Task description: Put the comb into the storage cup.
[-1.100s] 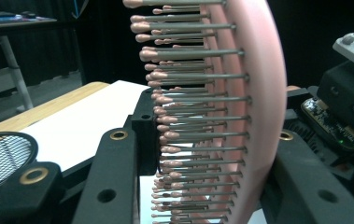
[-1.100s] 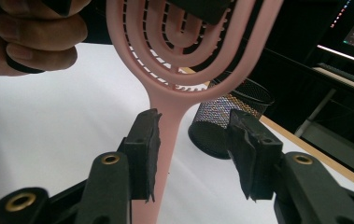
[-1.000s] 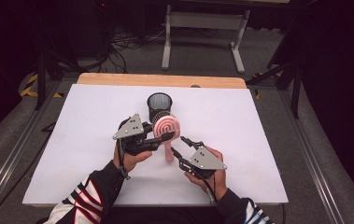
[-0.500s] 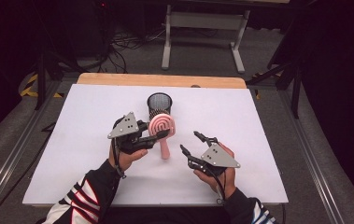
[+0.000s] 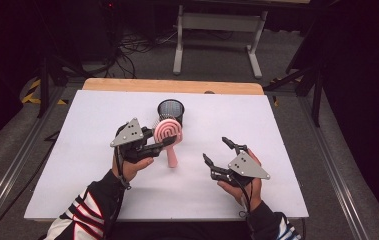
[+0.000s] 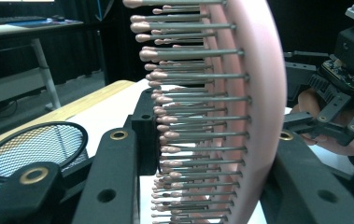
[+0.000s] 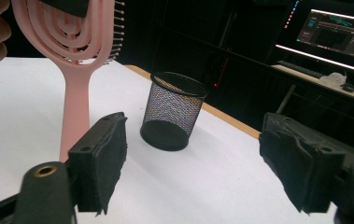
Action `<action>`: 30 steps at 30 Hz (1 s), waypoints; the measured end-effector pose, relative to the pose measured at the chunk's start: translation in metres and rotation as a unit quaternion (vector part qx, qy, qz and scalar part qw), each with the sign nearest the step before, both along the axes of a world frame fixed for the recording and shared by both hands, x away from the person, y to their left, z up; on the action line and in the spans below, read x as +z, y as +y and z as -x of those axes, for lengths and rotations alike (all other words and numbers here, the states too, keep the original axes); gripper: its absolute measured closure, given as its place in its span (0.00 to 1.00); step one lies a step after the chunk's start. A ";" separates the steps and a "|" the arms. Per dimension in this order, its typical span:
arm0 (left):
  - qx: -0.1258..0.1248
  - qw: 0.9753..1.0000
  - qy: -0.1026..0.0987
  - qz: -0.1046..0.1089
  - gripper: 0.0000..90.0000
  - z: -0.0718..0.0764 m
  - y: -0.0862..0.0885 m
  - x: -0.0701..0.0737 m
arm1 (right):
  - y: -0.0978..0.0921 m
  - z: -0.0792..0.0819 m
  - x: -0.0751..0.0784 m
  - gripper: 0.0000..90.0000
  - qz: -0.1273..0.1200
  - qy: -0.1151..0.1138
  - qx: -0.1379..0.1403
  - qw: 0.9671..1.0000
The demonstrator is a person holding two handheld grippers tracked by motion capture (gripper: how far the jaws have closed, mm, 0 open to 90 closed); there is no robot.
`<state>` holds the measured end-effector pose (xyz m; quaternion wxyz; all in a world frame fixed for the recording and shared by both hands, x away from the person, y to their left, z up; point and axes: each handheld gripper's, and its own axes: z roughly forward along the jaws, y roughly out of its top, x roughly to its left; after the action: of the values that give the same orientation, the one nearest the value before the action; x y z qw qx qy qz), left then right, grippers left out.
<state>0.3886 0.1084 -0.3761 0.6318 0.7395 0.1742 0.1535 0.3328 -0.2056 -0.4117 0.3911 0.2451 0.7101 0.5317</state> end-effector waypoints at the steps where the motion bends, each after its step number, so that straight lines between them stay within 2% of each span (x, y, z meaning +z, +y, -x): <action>1: 0.001 1.000 0.000 -0.001 0.70 0.000 0.001 0.000 | -0.001 0.000 -0.001 0.23 0.002 -0.001 -0.003 1.000; 5: 0.004 1.000 -0.002 0.001 0.70 0.000 0.003 0.001 | -0.005 0.002 -0.003 0.17 0.014 0.000 -0.005 1.000; 10: 0.010 1.000 -0.005 0.003 0.70 -0.001 0.007 0.003 | -0.008 0.003 -0.005 0.10 0.012 0.003 -0.006 1.000; 13: 0.013 1.000 -0.005 0.006 0.70 -0.001 0.009 0.004 | -0.013 0.005 -0.007 0.08 0.007 -0.005 -0.017 1.000; 30: 0.024 1.000 -0.010 0.009 0.70 -0.004 0.013 0.006 | -0.040 0.012 -0.022 0.04 0.002 0.016 -0.038 0.999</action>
<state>0.3929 0.1213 -0.3698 0.6365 0.7277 0.1867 0.1744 0.3203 -0.2455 -0.4339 0.4002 0.2796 0.7077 0.5108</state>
